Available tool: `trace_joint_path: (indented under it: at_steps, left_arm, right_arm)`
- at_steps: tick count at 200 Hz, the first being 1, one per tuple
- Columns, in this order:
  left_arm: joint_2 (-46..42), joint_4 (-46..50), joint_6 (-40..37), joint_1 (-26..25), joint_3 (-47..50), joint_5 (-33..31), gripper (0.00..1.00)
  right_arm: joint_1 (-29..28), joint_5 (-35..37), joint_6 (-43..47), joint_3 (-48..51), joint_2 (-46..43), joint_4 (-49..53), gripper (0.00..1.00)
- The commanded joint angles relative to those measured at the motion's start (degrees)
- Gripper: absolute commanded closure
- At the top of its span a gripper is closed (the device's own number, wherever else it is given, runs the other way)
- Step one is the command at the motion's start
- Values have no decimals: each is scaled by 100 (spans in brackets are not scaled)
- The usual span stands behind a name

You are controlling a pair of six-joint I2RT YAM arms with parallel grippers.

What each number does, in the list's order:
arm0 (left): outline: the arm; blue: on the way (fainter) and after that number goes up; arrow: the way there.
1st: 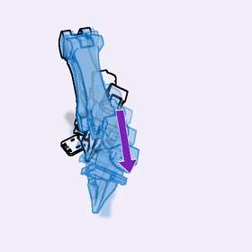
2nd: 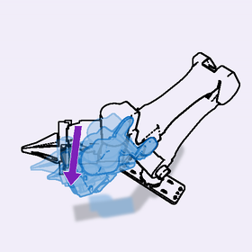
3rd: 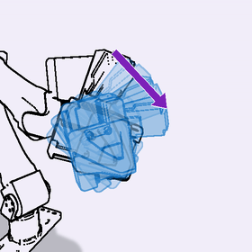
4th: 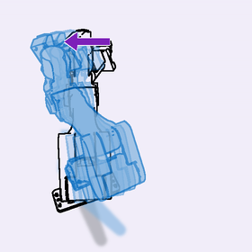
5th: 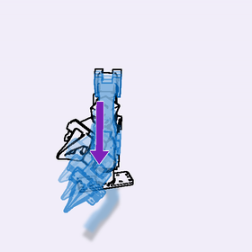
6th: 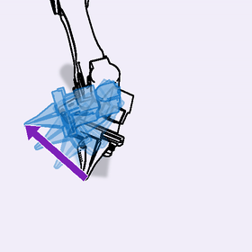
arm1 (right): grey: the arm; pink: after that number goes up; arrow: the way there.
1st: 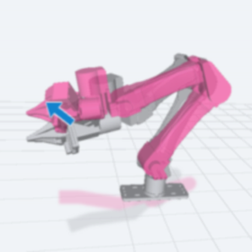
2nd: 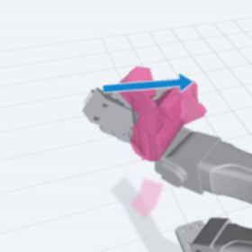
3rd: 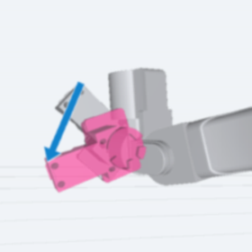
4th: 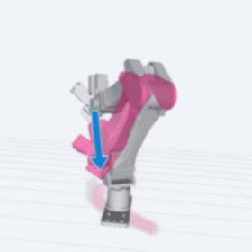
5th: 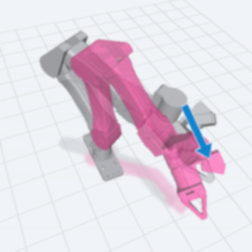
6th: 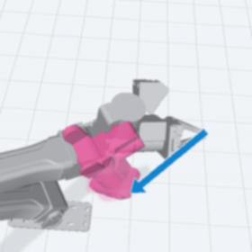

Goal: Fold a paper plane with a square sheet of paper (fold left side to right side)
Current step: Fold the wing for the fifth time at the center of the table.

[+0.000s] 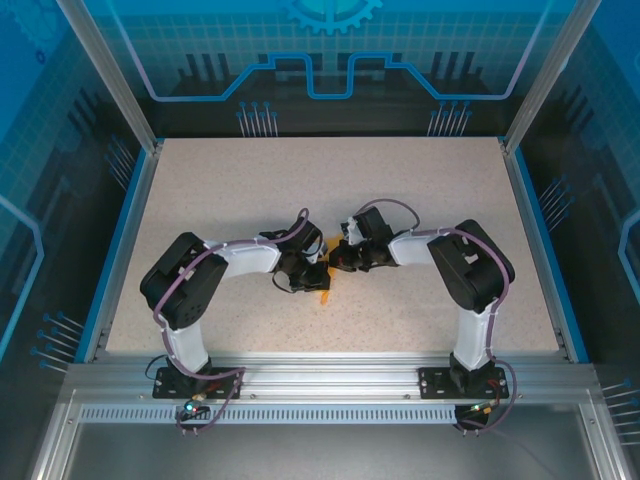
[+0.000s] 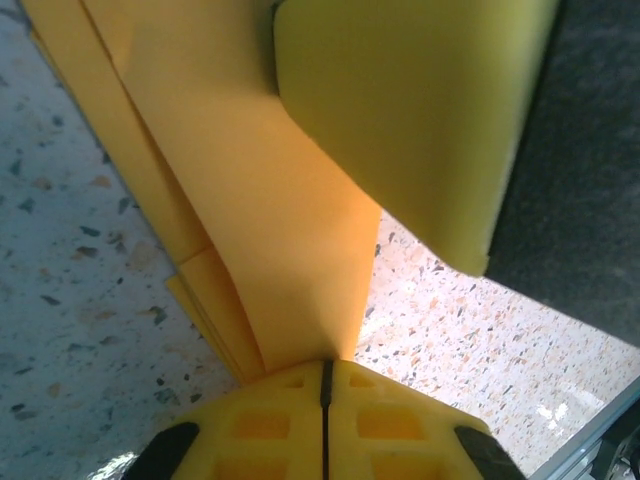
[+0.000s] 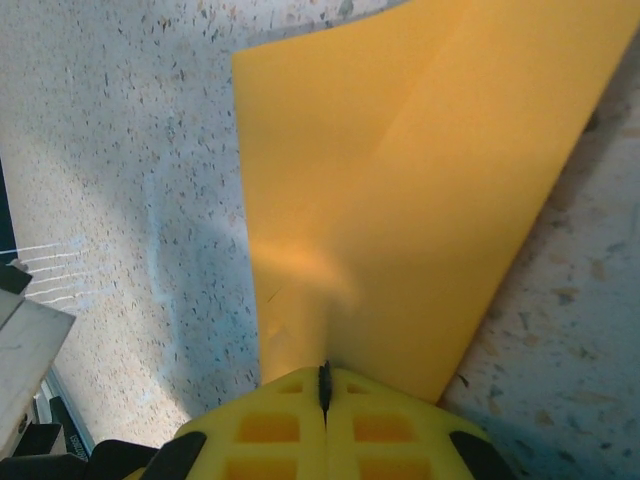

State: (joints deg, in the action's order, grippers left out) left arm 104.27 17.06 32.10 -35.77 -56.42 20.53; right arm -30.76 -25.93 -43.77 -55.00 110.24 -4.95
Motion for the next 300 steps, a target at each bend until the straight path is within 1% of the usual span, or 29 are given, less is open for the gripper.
trace_joint_path:
  at_steps: [1, 34, 66, 114, 127, 159, 232, 300]
  left_arm:
    - [-131, 707, 40, -105, 249, -275, 88]
    - [-676, 841, 25, -104, 82, -165, 86]
    - [-932, 701, 114, -101, 68, 202, 83]
    - [-529, 37, 275, -80, 189, 928, 83]
    - [-390, -60, 288, -86, 151, 1041, 82]
    - [-193, -55, 246, -55, 130, 928, 82]
    - [-99, -123, 271, -18, 362, 771, 82]
    - [-65, -317, 362, -26, 548, 855, 81]
  right_arm:
    - [-67, 330, 25, -112, 274, 612, 100]
    - [-70, 353, 36, -125, 375, 684, 100]
    - [-68, 357, 66, -142, 403, 706, 100]
    - [-68, 326, 79, -155, 418, 716, 100]
    - [-66, 322, 94, -155, 414, 727, 100]
    - [-74, 344, 106, -160, 410, 765, 100]
    - [-85, 405, 161, -233, 429, 899, 100]
    - [-81, 438, 192, -300, 481, 1002, 100]
